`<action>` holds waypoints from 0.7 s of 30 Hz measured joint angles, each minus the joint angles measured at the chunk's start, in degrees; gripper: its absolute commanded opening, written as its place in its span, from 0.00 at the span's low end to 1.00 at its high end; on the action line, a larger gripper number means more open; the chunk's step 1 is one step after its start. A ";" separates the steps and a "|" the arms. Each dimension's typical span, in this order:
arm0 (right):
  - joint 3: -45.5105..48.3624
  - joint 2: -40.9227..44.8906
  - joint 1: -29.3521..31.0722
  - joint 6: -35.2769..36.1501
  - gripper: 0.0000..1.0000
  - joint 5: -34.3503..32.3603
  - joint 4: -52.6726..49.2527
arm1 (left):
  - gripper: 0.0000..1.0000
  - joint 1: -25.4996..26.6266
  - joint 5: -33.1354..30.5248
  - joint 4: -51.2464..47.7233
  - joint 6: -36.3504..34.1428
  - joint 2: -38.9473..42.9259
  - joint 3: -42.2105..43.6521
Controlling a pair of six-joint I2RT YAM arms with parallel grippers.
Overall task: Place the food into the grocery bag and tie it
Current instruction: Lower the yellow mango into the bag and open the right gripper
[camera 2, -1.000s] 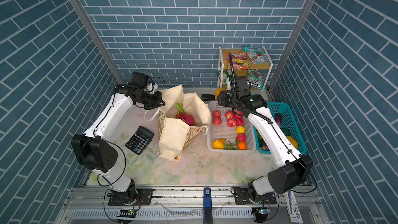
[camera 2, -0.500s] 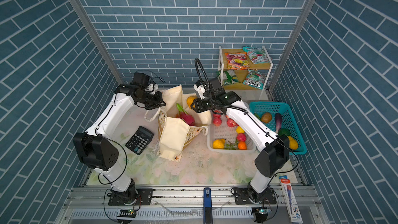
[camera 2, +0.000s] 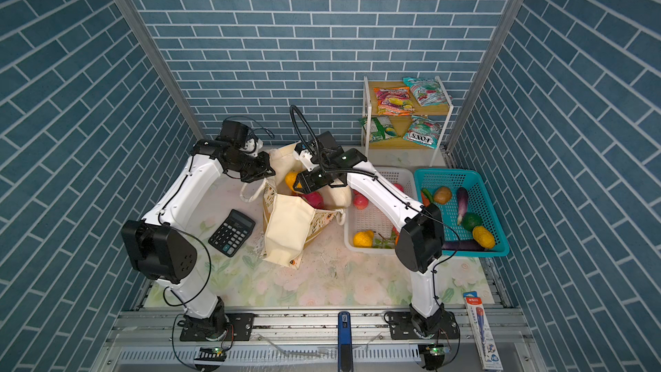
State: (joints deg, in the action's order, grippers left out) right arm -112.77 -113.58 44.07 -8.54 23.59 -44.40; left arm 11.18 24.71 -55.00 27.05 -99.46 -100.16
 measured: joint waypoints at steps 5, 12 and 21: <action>-3.76 -6.25 0.83 1.55 0.28 0.37 -2.58 | 0.00 0.00 0.00 -0.02 0.13 0.00 0.00; -3.80 -11.17 1.25 2.62 0.42 1.16 -3.30 | 0.00 0.00 0.00 -0.02 0.11 0.02 0.00; -3.08 -11.15 1.77 4.63 0.99 0.94 -2.01 | 0.00 0.00 0.00 -0.02 0.09 0.02 0.00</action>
State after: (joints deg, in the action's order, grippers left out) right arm -115.85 -124.73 45.84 -3.90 24.53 -46.41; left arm 11.18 24.71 -55.02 27.14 -99.44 -100.16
